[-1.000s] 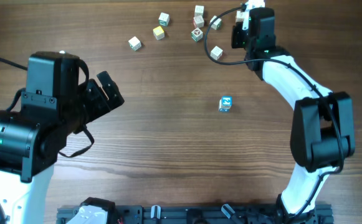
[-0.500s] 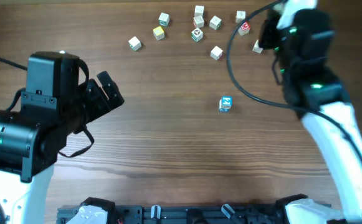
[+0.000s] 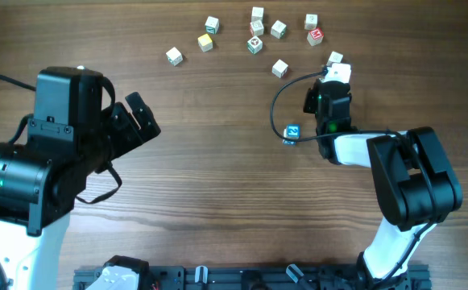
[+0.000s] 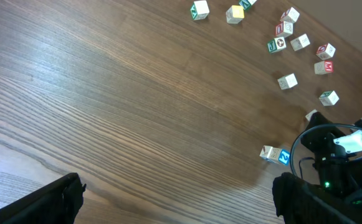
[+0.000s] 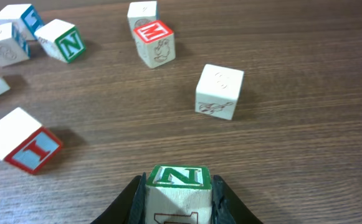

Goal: Form a tower

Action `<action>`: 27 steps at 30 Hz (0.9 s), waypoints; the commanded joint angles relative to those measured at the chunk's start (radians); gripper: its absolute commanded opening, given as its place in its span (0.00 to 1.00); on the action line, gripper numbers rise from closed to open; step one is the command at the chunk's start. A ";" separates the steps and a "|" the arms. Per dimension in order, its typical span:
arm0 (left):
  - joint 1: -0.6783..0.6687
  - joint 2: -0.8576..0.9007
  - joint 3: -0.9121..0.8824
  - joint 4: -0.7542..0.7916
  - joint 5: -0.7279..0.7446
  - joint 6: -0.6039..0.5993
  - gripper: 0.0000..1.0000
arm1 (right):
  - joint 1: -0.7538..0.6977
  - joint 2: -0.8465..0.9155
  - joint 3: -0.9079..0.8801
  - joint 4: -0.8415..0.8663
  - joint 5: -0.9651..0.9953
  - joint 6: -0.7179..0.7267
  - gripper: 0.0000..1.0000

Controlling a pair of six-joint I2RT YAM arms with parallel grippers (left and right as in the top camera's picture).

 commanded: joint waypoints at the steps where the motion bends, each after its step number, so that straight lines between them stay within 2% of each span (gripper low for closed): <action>1: -0.005 0.000 0.001 0.002 -0.014 -0.002 1.00 | -0.012 0.009 -0.001 0.006 0.017 0.038 0.20; 3: -0.004 0.000 0.001 0.002 -0.014 -0.002 1.00 | -0.012 0.009 -0.001 0.006 0.018 0.039 0.27; 7: -0.005 0.000 0.001 0.002 -0.014 -0.002 1.00 | -0.012 0.008 -0.001 0.007 0.018 0.038 0.29; 12: -0.005 0.000 0.001 0.002 -0.014 -0.002 1.00 | -0.097 0.015 -0.001 0.047 0.018 0.039 0.23; 15: -0.004 0.000 0.001 0.002 -0.014 -0.002 1.00 | -0.137 0.029 -0.001 0.032 -0.026 0.033 0.24; 17: -0.004 0.000 0.001 0.002 -0.014 -0.002 1.00 | -0.138 0.031 -0.001 0.027 -0.114 -0.023 0.23; 22: -0.005 0.000 0.001 0.002 -0.014 -0.002 1.00 | -0.138 0.120 -0.001 0.019 -0.057 -0.017 0.24; 24: -0.005 0.000 0.001 0.002 -0.014 -0.002 1.00 | -0.136 0.127 -0.001 0.018 -0.061 -0.016 0.29; 25: -0.005 0.000 0.001 0.002 -0.014 -0.002 1.00 | -0.129 0.126 -0.001 0.016 -0.061 -0.016 0.36; 27: -0.004 0.000 0.001 0.002 -0.014 -0.002 1.00 | -0.110 0.126 -0.001 -0.003 -0.069 -0.015 0.43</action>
